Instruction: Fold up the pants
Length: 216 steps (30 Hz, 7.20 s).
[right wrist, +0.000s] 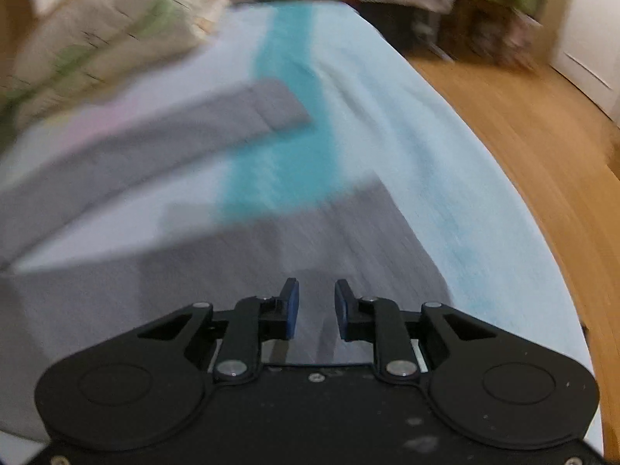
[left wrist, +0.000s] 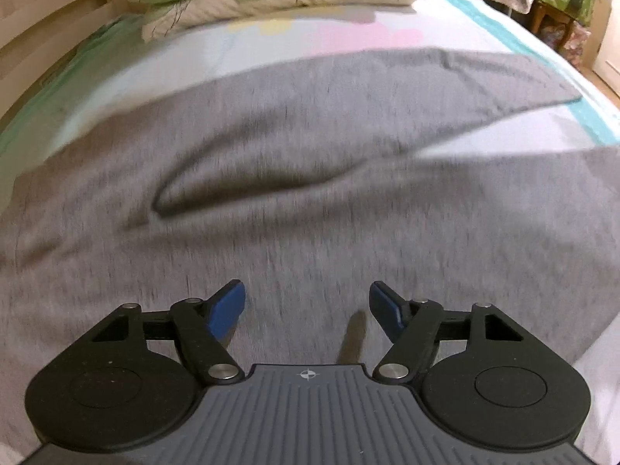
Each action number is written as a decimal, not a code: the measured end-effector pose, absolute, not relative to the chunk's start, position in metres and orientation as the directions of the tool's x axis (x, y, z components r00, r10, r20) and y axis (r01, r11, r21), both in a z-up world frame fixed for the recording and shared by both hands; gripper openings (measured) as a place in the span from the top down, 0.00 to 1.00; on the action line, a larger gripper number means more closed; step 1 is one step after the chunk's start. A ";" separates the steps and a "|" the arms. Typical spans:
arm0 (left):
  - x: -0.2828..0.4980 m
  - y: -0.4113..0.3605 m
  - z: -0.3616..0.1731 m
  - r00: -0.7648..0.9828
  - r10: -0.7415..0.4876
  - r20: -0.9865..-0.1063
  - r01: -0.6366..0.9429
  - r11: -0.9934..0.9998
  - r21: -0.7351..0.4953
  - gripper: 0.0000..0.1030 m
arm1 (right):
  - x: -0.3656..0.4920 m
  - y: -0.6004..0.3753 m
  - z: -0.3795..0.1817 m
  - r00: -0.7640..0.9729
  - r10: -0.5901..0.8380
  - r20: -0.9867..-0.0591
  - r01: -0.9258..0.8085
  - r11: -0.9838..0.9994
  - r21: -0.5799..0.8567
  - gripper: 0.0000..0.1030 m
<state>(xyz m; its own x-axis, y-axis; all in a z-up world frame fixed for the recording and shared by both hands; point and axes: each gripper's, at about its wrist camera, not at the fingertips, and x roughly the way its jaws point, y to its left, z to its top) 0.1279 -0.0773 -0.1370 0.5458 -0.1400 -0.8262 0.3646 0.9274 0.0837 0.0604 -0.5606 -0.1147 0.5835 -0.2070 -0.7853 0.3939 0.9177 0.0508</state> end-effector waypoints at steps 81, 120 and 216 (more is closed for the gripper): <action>0.356 -0.158 -0.167 0.572 -0.230 -0.788 0.359 0.933 -0.012 0.30 | 0.382 -0.402 -0.146 0.464 0.253 -0.849 -0.582 0.809 -0.077 0.57; 0.335 -0.097 -0.131 0.372 -0.405 -0.835 0.053 0.908 -0.416 0.36 | 0.196 -0.371 -0.119 0.654 0.155 -0.741 -0.466 0.853 -0.234 0.97; 0.060 -0.099 -0.148 0.481 -0.387 -0.787 0.532 0.842 -0.089 0.93 | 0.105 -0.500 -0.097 0.630 -0.288 -0.721 0.369 0.928 -0.050 0.71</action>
<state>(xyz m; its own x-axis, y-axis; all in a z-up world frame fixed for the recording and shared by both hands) 0.0596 -0.0987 -0.1476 0.4811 -0.3867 -0.7868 0.5320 0.8421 -0.0885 0.1049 -0.4998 -0.0972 0.6295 -0.2885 -0.7214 0.3686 0.9283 -0.0496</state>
